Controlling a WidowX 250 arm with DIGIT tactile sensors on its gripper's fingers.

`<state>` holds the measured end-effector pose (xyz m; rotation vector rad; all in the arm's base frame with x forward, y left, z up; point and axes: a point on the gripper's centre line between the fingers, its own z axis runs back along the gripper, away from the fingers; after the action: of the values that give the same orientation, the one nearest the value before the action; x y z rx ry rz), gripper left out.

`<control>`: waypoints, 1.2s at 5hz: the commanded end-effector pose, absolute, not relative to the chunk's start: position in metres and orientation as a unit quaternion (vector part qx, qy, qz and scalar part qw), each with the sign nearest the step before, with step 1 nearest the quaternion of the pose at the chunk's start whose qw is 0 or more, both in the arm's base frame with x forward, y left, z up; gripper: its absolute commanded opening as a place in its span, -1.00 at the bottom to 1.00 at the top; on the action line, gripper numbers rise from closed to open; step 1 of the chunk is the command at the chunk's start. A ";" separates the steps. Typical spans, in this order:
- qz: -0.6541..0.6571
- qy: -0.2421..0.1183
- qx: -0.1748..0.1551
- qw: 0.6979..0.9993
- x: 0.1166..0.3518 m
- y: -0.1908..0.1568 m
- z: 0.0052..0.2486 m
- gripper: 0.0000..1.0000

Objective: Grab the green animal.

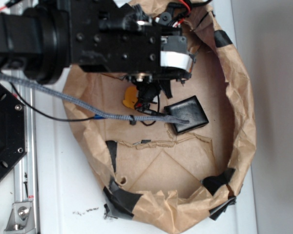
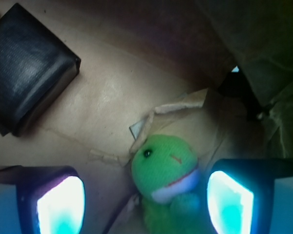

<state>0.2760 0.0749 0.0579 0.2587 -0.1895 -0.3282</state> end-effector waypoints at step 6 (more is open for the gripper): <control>-0.215 -0.090 0.086 0.969 0.275 0.098 0.054 -1.00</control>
<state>0.2672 0.1032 0.0394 0.1375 -0.1258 -0.4161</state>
